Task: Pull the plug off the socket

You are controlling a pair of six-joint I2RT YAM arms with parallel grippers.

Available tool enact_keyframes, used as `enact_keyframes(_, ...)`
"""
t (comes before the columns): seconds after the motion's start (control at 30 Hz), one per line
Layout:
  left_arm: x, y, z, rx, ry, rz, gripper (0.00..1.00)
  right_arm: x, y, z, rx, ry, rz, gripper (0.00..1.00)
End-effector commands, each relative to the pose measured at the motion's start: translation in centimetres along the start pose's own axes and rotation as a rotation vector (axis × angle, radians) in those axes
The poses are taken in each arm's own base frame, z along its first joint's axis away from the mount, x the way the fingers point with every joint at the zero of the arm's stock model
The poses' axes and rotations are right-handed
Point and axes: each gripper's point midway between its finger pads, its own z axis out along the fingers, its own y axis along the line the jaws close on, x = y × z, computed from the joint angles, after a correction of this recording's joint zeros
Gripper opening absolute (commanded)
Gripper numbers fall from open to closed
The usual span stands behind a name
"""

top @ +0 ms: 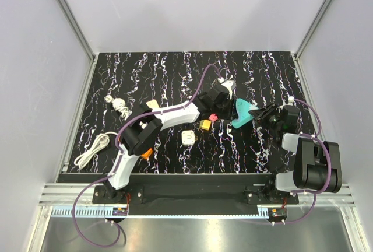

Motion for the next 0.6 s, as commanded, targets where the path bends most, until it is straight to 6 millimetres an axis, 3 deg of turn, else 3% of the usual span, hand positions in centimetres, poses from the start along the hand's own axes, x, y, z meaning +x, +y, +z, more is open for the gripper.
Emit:
enact_keyframes(0.0,-2.5,-3.7,-0.4,0.109,-0.060,0.021,0.23,0.9,-1.4,0.0,0.049,0.023,-0.030,0.00)
enact_keyframes(0.27,-3.0,-4.9,-1.0,0.138,-0.068,0.021,0.01,0.9,-1.4,0.1,0.061,0.022,-0.036,0.00)
enact_keyframes(0.57,-4.1,-7.0,-2.8,0.168,-0.106,0.055,0.00,0.9,-1.5,0.2,0.084,0.017,-0.047,0.00)
